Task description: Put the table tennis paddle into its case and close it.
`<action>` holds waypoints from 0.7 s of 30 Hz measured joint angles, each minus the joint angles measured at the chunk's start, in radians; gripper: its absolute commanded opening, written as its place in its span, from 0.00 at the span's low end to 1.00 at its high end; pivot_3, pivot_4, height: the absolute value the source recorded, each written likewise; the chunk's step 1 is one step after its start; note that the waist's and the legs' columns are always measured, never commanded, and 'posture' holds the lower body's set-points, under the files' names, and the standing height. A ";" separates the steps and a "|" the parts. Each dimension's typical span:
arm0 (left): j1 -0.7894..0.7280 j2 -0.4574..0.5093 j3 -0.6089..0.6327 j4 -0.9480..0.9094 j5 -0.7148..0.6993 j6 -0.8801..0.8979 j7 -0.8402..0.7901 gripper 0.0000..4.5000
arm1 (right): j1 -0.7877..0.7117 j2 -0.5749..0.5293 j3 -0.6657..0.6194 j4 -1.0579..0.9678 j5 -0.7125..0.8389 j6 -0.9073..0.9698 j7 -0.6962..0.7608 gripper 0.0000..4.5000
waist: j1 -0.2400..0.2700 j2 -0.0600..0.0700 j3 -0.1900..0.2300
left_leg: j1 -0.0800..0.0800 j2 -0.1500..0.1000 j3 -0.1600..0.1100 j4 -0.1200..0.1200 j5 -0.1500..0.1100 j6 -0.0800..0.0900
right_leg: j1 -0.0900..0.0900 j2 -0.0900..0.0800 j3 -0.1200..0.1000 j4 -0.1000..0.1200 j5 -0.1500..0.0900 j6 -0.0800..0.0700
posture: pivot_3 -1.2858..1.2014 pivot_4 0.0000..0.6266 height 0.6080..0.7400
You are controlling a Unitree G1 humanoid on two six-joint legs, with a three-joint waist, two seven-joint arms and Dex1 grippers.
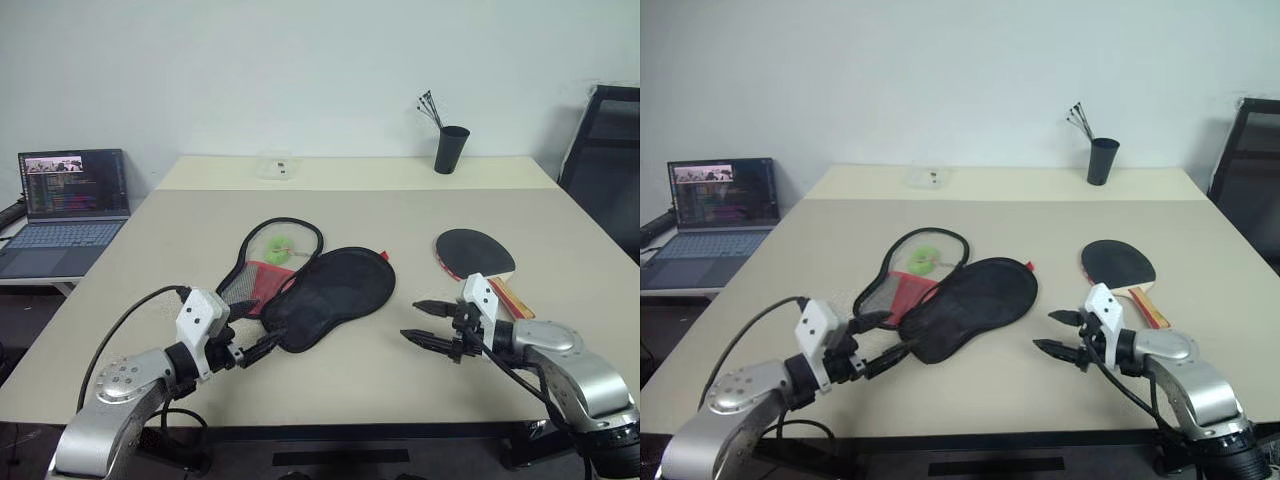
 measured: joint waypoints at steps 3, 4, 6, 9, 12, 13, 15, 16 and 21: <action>-0.016 -0.012 -0.018 0.044 0.014 -0.029 -0.003 0.90 | 0.000 -0.020 -0.001 -0.002 -0.009 0.003 -0.007 0.76 | 0.003 0.000 0.000 | 0.000 0.000 0.000 0.000 0.000 0.000 | 0.000 0.000 0.000 0.000 0.000 0.000 | 0.52 0.24 1.00; -0.026 -0.023 -0.027 0.063 0.021 -0.042 -0.003 0.90 | -0.002 -0.020 -0.002 -0.001 -0.010 0.003 -0.013 0.76 | 0.004 0.000 0.000 | 0.000 0.000 0.000 0.001 0.000 0.000 | 0.000 0.000 0.000 0.000 0.000 0.000 | 0.52 0.24 1.00; -0.047 -0.038 -0.043 0.087 0.024 -0.048 -0.003 0.90 | -0.008 -0.020 -0.007 -0.003 -0.005 0.021 -0.028 0.76 | 0.005 0.000 0.000 | 0.000 0.000 0.000 0.000 0.000 0.000 | 0.000 0.000 0.000 0.000 0.000 0.000 | 0.52 0.24 1.00; -0.090 -0.045 -0.050 0.115 0.006 -0.050 -0.035 0.90 | -0.034 -0.017 -0.022 -0.038 0.025 0.096 -0.065 0.76 | 0.004 0.000 0.000 | 0.000 0.000 0.000 0.000 0.000 0.000 | 0.000 0.000 0.000 0.000 0.000 0.000 | 0.52 0.24 1.00; -0.142 -0.045 -0.059 0.153 -0.016 -0.050 -0.079 0.90 | -0.054 0.012 -0.056 -0.104 0.096 0.209 -0.125 0.76 | 0.005 0.000 0.000 | 0.000 0.001 0.000 0.000 0.000 0.000 | 0.000 0.001 -0.001 0.000 0.000 0.000 | 0.52 0.24 1.00; -0.156 -0.045 -0.059 0.161 -0.023 -0.047 -0.087 0.90 | -0.057 0.022 -0.064 -0.113 0.117 0.248 -0.148 0.76 | 0.005 -0.001 0.000 | 0.000 0.002 0.000 0.000 0.000 0.000 | 0.000 0.001 -0.001 0.000 0.000 0.000 | 0.52 0.24 1.00; -0.179 -0.040 -0.057 0.167 -0.033 -0.043 -0.092 0.90 | -0.059 0.055 -0.073 -0.116 0.141 0.310 -0.193 0.76 | 0.004 -0.001 0.000 | 0.000 0.002 0.000 0.000 0.000 0.000 | 0.000 0.002 0.000 0.000 0.000 0.000 | 0.52 0.24 1.00; -0.189 -0.028 -0.055 0.168 -0.038 -0.041 -0.100 0.90 | -0.061 0.082 -0.073 -0.116 0.147 0.336 -0.226 0.76 | 0.003 -0.001 0.000 | 0.000 0.002 0.000 0.000 0.000 0.000 | 0.000 0.002 0.000 0.000 0.000 0.000 | 0.52 0.24 1.00; -0.232 0.003 -0.034 0.196 -0.044 -0.032 -0.122 0.90 | -0.080 0.196 -0.057 -0.093 0.130 0.380 -0.362 0.99 | 0.000 -0.001 0.000 | 0.000 0.004 0.000 0.000 0.000 0.000 | 0.000 0.005 0.000 0.001 0.001 -0.001 | 0.52 0.24 1.00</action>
